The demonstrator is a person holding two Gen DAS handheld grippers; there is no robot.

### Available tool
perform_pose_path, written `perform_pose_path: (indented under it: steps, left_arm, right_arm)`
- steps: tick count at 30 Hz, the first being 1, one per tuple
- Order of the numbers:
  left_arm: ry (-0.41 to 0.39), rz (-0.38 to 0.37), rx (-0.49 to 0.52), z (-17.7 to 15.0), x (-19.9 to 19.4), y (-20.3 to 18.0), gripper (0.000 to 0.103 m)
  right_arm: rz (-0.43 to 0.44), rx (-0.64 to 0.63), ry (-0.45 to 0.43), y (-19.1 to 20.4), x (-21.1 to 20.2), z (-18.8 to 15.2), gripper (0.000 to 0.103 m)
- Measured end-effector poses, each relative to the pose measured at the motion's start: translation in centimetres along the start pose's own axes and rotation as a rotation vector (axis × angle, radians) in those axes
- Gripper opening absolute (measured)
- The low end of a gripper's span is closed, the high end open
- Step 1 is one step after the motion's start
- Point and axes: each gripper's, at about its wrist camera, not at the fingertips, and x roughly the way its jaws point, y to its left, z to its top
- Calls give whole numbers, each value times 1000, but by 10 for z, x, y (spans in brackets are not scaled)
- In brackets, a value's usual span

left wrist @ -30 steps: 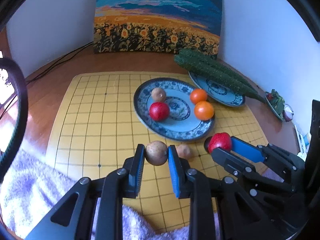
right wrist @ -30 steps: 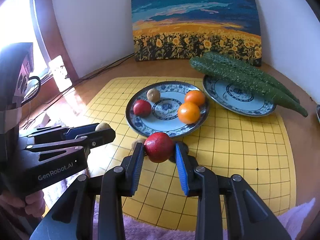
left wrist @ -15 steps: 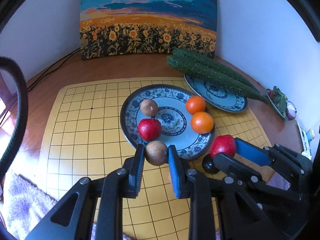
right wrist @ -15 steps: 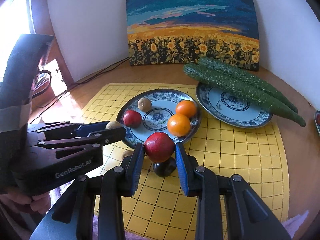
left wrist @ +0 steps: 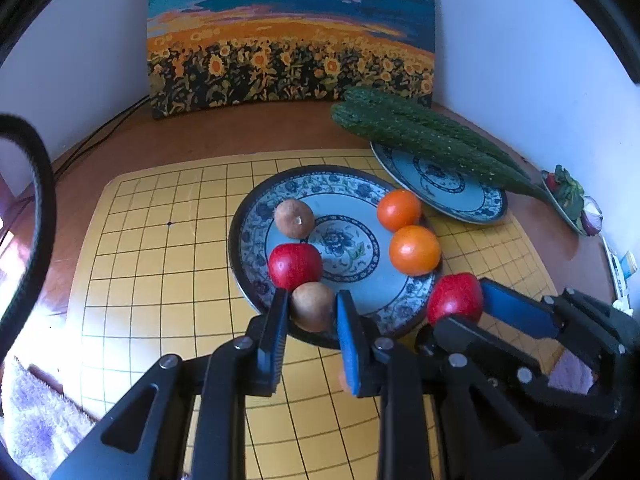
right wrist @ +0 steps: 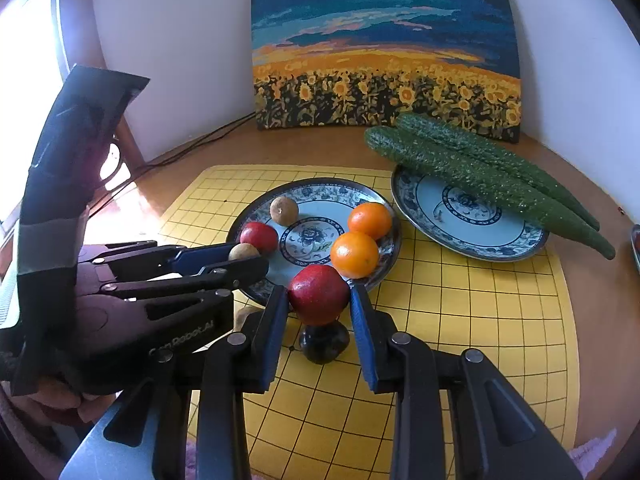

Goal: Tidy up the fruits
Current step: 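Carry the potato with the left tool while the right tool grasps the red apple, then release the potato from the left tool while the right tool drops the apple onto the plate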

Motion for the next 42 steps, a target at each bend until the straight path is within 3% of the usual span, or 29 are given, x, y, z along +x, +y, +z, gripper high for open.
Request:
perform_pose_path:
  steps: [32, 42]
  left_arm:
    - [2, 3, -18, 3, 2, 4, 26]
    - [-3, 13, -24, 0, -4, 4, 31]
  right_arm:
    - [5, -5, 8, -1, 15, 4, 34]
    - [-5, 3, -7, -3, 11, 3, 43]
